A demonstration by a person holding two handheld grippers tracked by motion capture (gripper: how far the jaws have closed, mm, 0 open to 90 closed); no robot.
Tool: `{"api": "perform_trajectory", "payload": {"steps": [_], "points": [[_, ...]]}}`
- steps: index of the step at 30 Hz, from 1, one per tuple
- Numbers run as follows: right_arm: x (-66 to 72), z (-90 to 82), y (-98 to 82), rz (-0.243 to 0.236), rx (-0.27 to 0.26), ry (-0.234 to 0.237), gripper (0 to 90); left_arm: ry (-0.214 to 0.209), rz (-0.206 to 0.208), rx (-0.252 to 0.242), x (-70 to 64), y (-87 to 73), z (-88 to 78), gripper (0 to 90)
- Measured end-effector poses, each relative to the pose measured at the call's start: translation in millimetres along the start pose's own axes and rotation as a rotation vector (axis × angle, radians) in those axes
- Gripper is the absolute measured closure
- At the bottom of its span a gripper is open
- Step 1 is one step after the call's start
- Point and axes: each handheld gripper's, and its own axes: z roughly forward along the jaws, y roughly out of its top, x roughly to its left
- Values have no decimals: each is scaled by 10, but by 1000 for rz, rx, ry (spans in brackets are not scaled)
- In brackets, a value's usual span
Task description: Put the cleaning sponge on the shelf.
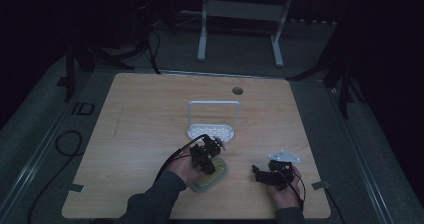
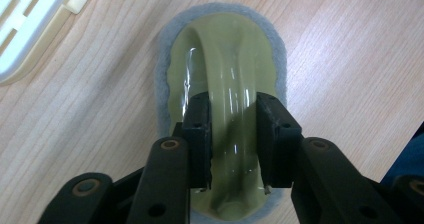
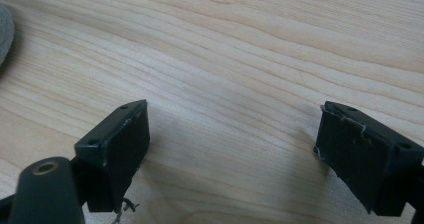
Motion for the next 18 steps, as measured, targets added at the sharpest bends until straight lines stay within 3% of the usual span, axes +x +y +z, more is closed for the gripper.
{"api": "perform_trajectory", "payload": {"steps": [18], "points": [[-1, 0, 0, -1, 0, 0, 134, -7, 96, 78, 34, 72, -11, 714]]}}
